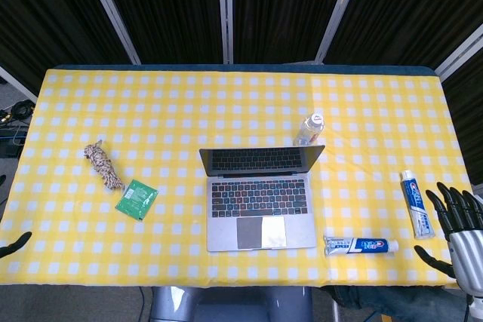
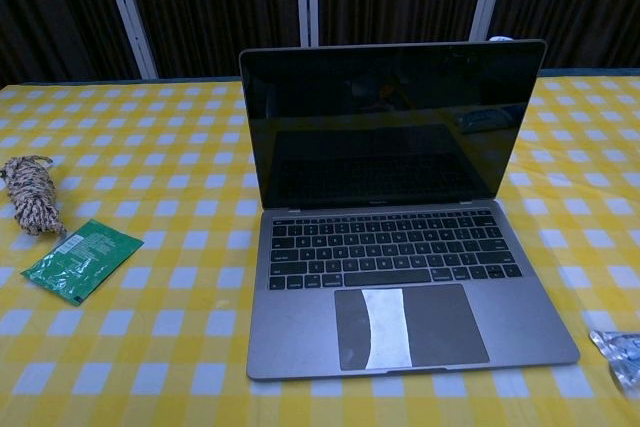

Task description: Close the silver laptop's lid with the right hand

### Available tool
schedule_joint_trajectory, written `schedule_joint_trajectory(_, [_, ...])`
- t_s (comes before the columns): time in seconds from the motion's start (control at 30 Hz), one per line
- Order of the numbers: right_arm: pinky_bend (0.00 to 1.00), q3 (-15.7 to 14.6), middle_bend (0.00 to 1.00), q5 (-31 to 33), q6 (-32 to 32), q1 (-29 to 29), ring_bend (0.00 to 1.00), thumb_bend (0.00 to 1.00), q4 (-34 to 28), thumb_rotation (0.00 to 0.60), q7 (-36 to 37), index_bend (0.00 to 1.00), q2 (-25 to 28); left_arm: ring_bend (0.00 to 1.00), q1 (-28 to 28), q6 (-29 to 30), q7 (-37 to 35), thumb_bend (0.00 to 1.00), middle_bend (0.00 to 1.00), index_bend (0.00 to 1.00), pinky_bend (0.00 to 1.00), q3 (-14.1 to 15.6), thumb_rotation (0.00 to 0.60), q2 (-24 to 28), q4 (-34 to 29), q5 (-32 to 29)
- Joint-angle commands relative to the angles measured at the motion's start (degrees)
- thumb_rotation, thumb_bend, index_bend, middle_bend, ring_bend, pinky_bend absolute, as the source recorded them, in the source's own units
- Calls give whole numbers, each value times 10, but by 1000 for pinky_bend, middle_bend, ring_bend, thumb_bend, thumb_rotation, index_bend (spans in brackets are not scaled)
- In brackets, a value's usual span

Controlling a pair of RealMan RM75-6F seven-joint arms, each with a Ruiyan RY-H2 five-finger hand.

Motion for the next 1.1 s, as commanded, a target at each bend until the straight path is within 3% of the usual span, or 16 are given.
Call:
schedule_joint_trajectory(0.03, [0, -1, 0, 0, -2, 1, 0, 0, -1, 600, -1, 0, 0, 0, 0, 0, -1, 0, 0, 0, 0, 0, 600, 1, 0, -1])
schedule_joint_trajectory(0.3, [0, -4, 0, 2, -27, 12, 0, 28, -6, 600, 8, 0, 2, 0, 1, 1, -1, 0, 0, 0, 0, -1, 600, 1, -2, -1])
schedule_joint_trajectory(0.37, [0, 5, 0, 6, -41, 27, 0, 169, -8, 600, 21, 0, 2, 0, 0, -2, 2, 0, 0, 0, 0, -3, 600, 0, -1, -4])
schedule_joint_trajectory(0.43, [0, 32, 0, 0, -78, 74, 0, 438, -2, 600, 26, 0, 11, 0, -4, -9, 7, 0, 0, 0, 0, -6, 600, -3, -2, -11])
schedule_joint_trajectory(0.53, [0, 47, 0, 4, -115, 106, 0, 730, -6, 600, 36, 0, 25, 0, -7, -13, 12, 0, 0, 0, 0, -9, 600, -5, -3, -17])
schedule_joint_trajectory(0.63, [0, 67, 0, 4, -178, 163, 0, 920, -19, 600, 72, 0, 49, 0, -13, -26, 18, 0, 0, 0, 0, -13, 600, -8, -3, -29])
schedule_joint_trajectory(0.73, [0, 90, 0, 20, -259, 229, 0, 998, -31, 600, 117, 0, 71, 0, -21, -42, 25, 0, 0, 0, 0, -17, 600, -12, 0, -43])
schedule_joint_trajectory(0.87, [0, 120, 0, 61, -365, 311, 0, 1000, -42, 600, 180, 30, 79, 0, -28, -57, 30, 0, 0, 0, 0, -22, 600, -15, 4, -59])
schedule_joint_trajectory(1.1, [0, 142, 44, 133, -489, 398, 0, 1000, -35, 600, 197, 51, 63, 0, -36, -73, 28, 0, 0, 0, 0, -29, 600, -16, 8, -80])
